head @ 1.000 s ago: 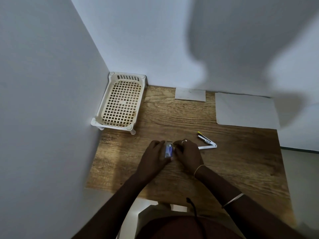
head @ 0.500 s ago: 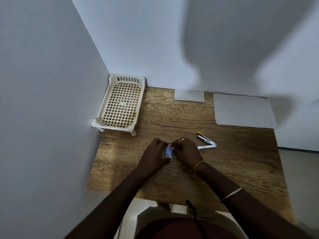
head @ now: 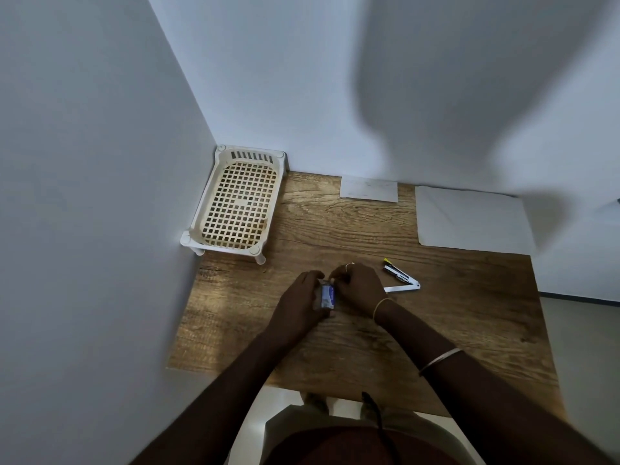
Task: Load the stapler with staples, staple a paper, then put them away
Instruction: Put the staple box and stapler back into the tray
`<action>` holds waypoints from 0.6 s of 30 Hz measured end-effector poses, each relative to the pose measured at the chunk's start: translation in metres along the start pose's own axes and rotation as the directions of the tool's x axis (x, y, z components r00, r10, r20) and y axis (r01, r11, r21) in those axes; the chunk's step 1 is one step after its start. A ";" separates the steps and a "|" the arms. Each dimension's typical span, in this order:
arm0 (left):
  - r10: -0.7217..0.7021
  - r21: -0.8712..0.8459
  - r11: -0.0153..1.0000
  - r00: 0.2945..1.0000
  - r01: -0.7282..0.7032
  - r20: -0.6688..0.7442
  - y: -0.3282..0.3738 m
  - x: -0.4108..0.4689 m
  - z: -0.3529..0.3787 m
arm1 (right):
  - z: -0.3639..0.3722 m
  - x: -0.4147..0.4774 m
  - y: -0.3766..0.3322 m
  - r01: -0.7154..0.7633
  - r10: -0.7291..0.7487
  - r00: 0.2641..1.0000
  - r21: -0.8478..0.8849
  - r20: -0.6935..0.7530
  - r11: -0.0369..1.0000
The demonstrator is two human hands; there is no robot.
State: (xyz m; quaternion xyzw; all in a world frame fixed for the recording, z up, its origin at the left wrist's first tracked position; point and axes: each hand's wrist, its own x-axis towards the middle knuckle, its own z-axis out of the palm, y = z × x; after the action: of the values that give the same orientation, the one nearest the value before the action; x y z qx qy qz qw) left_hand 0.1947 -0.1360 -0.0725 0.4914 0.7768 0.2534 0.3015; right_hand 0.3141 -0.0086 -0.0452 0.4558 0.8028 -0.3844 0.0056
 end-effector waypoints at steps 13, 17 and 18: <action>-0.013 -0.048 0.999 1.000 0.013 0.006 -0.003 0.001 0.005 | -0.012 0.024 -0.010 -0.223 0.213 0.964 0.049 0.158 0.974; -0.020 -0.051 0.998 1.000 0.020 0.001 -0.002 0.001 0.006 | -0.013 0.027 -0.013 -0.245 0.234 0.953 0.038 0.190 0.969; -0.023 -0.052 0.998 1.000 0.023 0.001 -0.002 0.001 0.006 | -0.014 0.027 -0.014 -0.246 0.234 0.952 0.036 0.198 0.969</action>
State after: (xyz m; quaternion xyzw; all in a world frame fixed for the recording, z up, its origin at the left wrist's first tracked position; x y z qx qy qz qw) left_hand 0.1975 -0.1349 -0.0782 0.4746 0.7754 0.2700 0.3172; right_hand 0.2929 0.0162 -0.0370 0.5106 0.7250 -0.4473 0.1162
